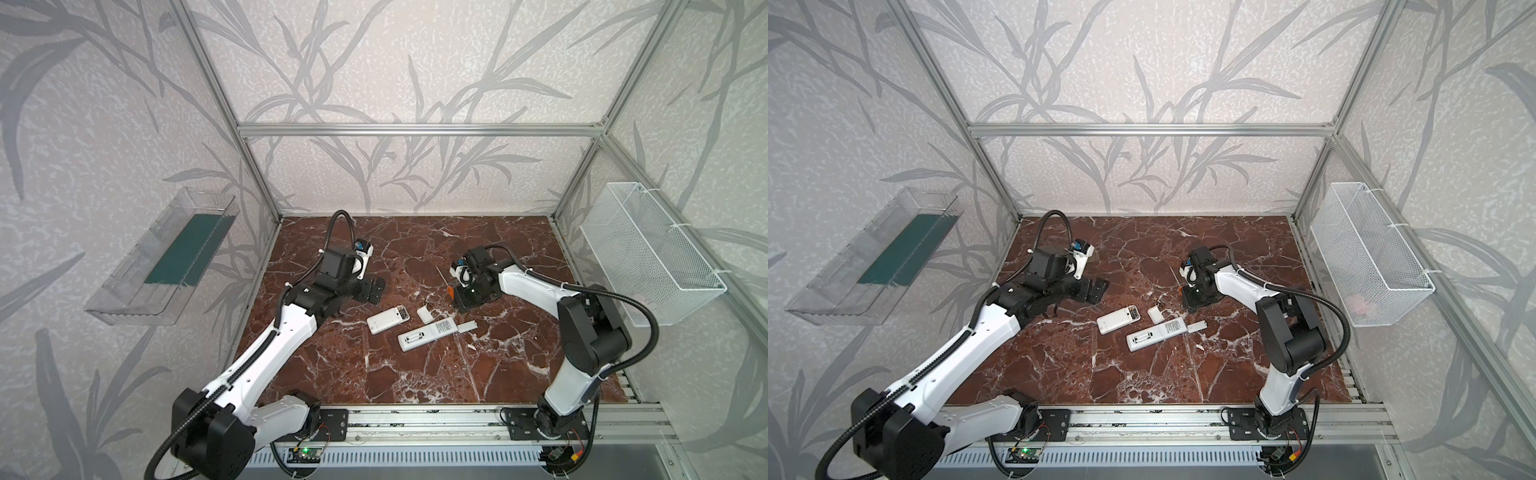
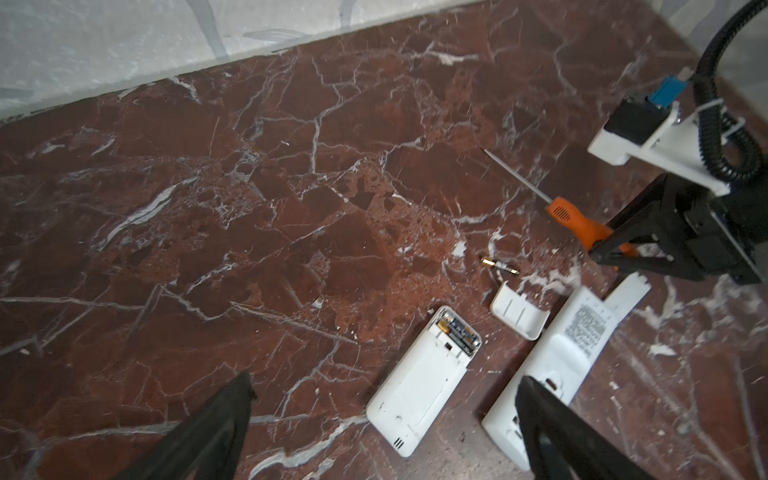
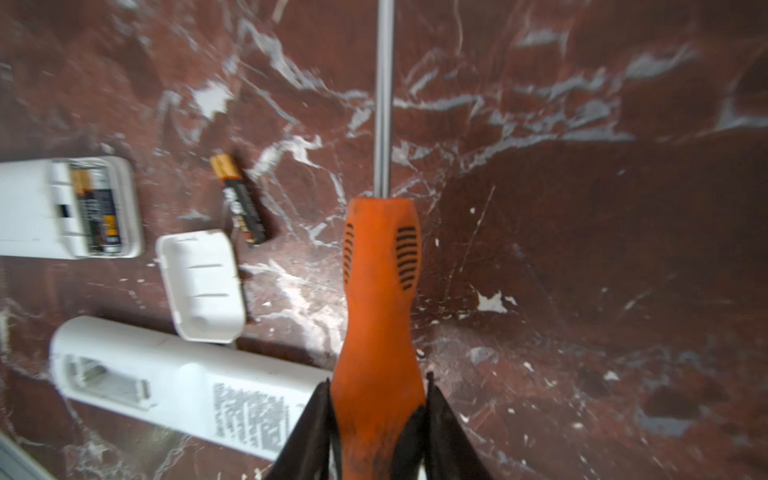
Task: Unload the batteries from the remote control
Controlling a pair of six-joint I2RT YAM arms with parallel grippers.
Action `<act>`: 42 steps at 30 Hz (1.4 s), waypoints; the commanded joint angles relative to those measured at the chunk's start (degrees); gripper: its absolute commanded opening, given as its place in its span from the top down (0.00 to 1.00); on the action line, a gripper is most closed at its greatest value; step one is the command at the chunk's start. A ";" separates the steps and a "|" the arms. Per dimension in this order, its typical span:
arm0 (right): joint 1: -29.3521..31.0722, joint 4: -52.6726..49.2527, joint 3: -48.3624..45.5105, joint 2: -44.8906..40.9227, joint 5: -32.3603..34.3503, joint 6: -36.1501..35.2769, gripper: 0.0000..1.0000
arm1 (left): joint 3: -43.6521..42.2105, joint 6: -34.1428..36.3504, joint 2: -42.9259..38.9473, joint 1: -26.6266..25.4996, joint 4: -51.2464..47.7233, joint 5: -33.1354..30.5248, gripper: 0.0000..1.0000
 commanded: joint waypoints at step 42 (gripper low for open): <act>8.13 23.72 -2.25 -21.06 -27.37 25.82 0.18 | -9.64 -63.35 8.34 3.29 54.64 24.63 1.00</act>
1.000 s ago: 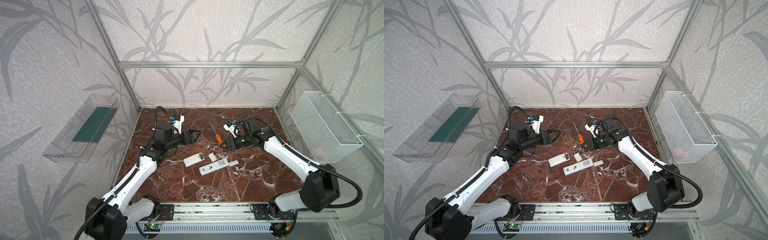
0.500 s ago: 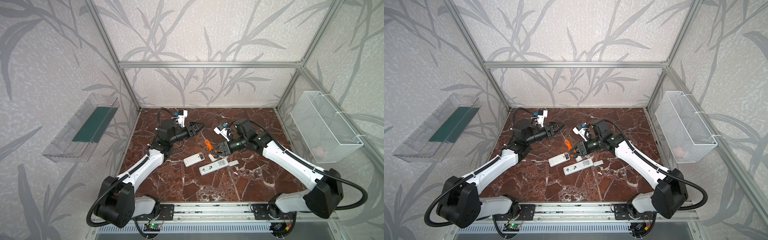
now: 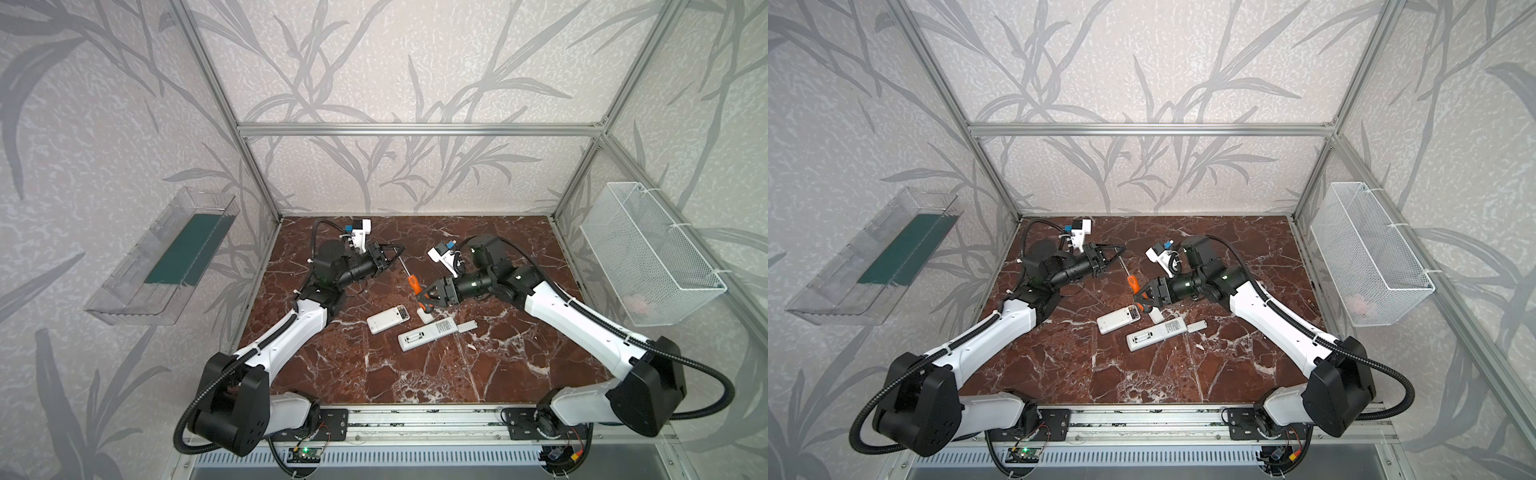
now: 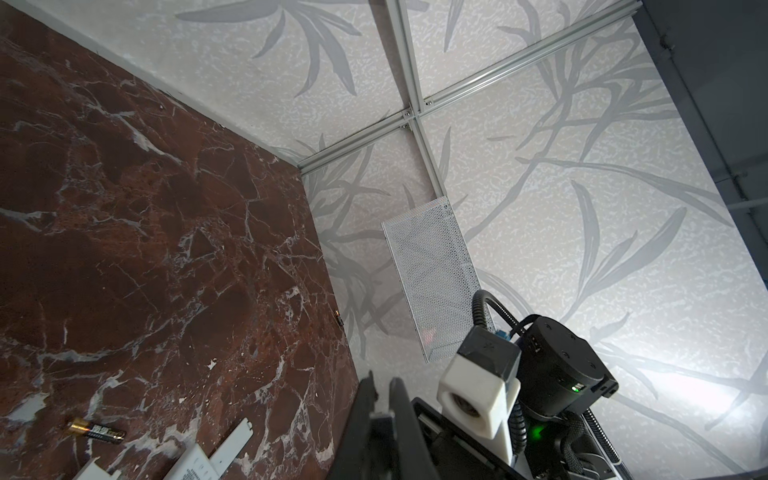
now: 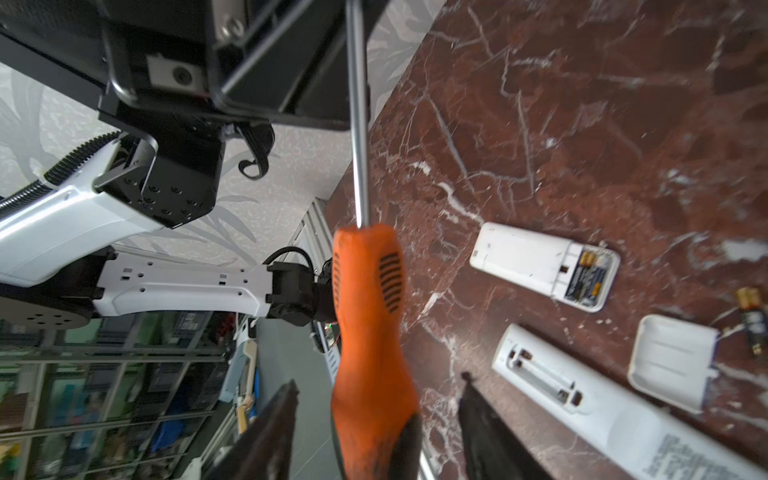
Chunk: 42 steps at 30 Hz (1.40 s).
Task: Unload the batteries from the remote control
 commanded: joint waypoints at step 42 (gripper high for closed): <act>1.89 53.68 -12.78 7.42 10.83 38.50 0.57 | -9.98 -21.75 -2.81 0.24 9.89 -26.29 1.00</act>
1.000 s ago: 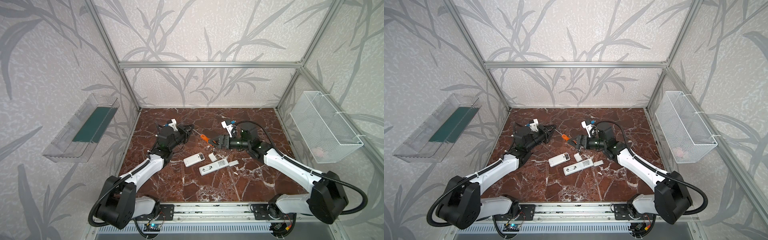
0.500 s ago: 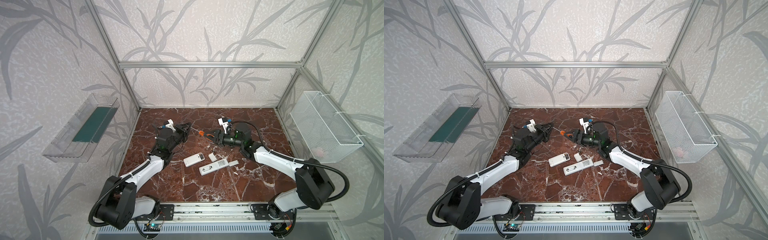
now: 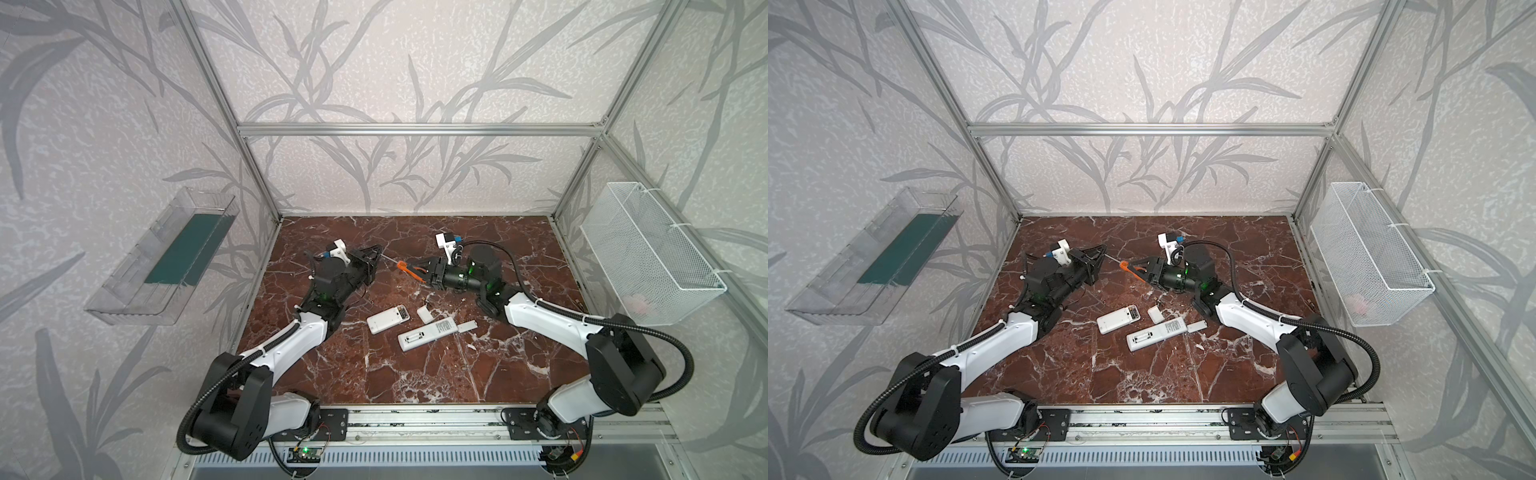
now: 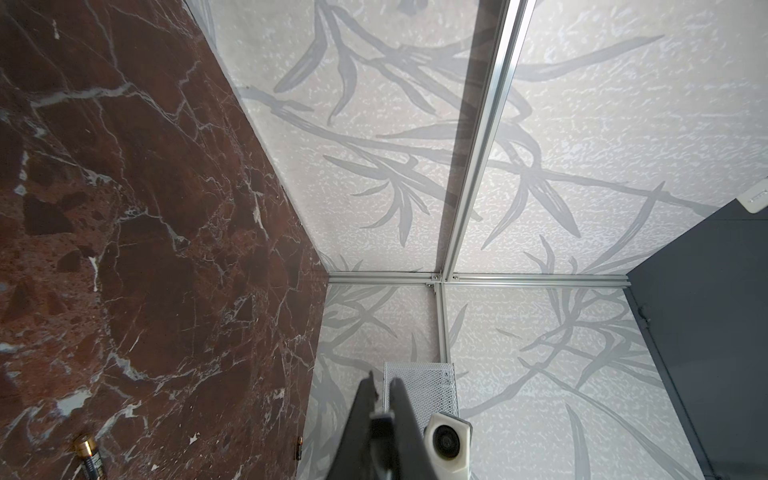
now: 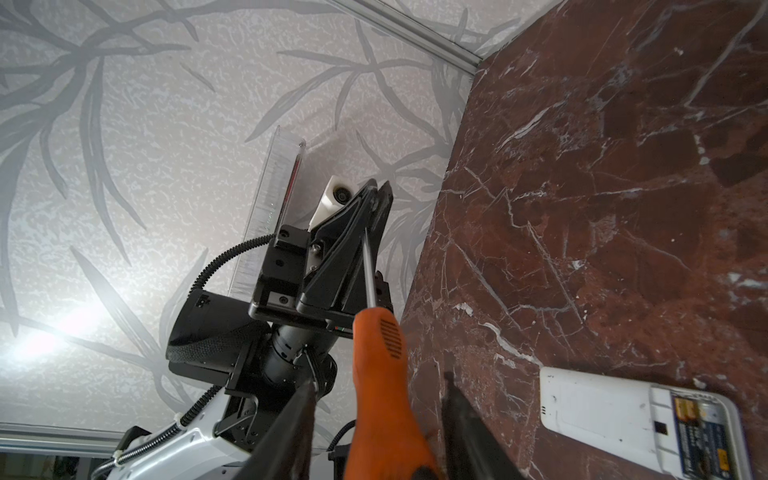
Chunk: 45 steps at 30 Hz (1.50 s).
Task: Unload the batteries from the remote control
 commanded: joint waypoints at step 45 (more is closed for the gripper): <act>-9.17 -96.52 31.90 -1.13 -1.39 -60.72 1.00 | 22.64 112.86 3.82 -1.47 -85.14 12.15 0.27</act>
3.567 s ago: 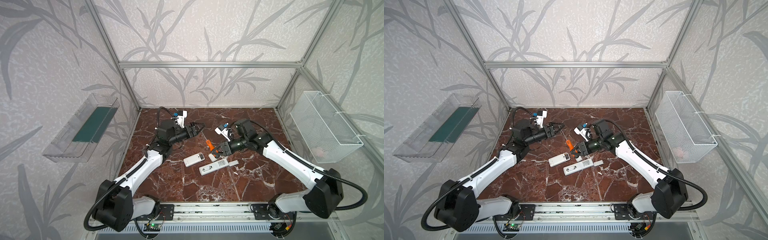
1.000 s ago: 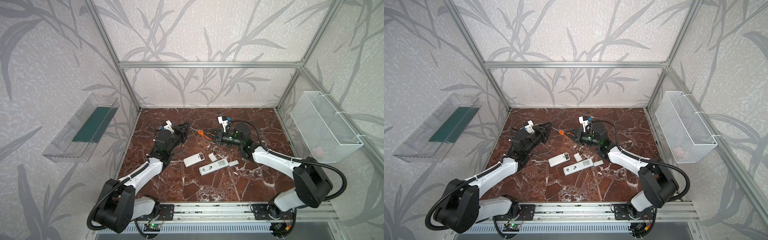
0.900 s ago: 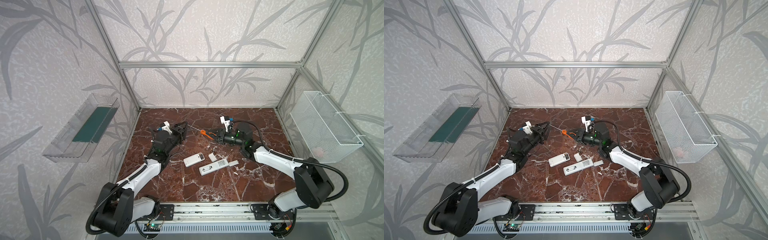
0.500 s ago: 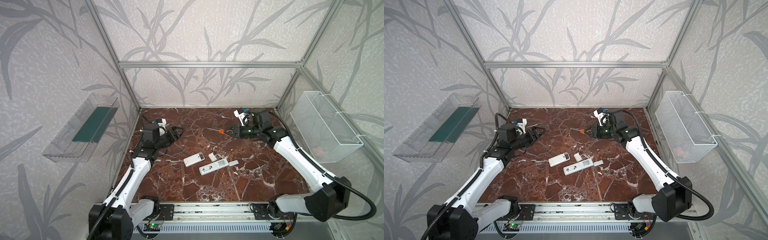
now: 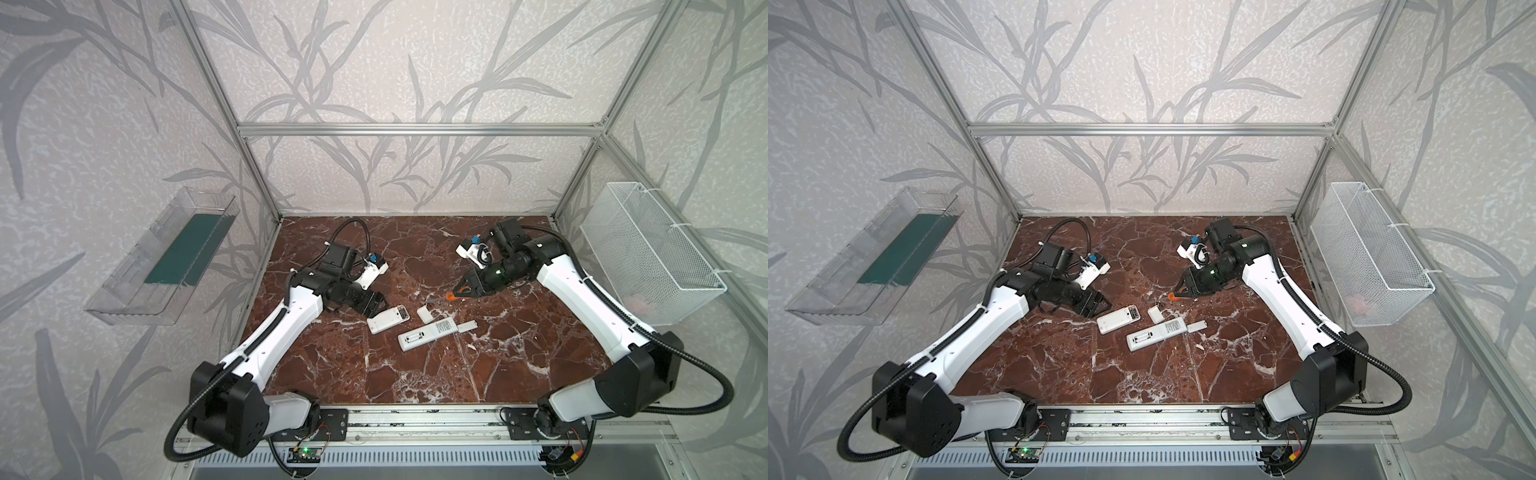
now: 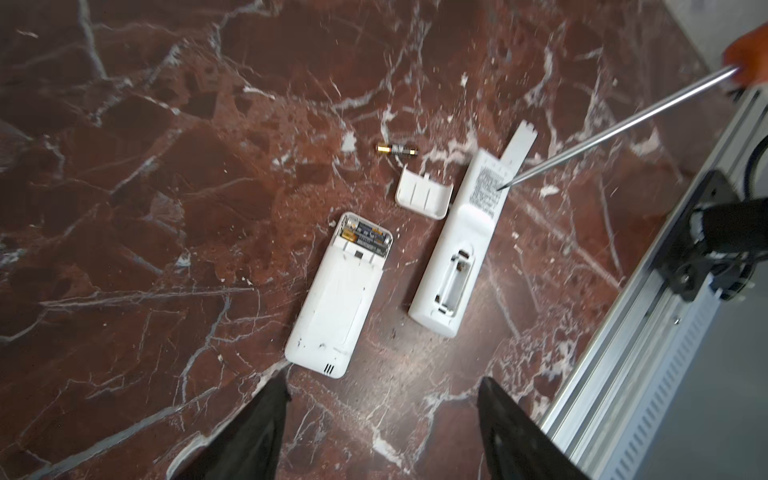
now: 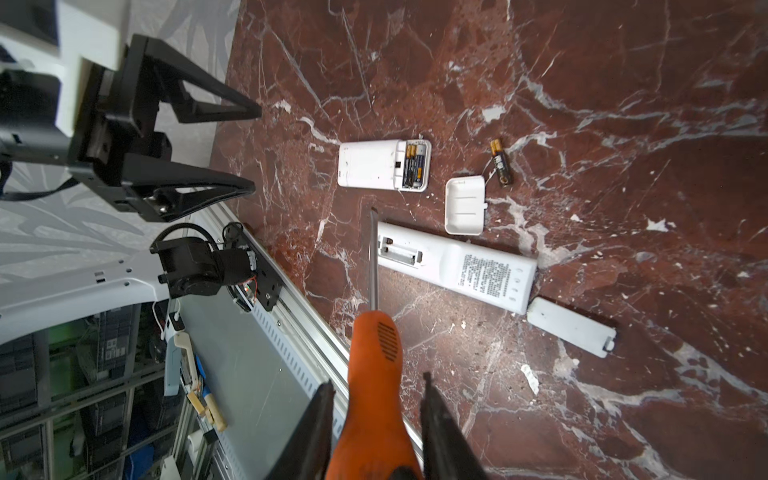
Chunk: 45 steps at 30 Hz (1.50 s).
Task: Unload the batteries from the remote control
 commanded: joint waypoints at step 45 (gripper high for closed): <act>3.94 2.15 7.88 19.38 -0.97 -1.34 1.00 | -6.12 25.89 20.57 -3.59 10.42 -13.52 0.37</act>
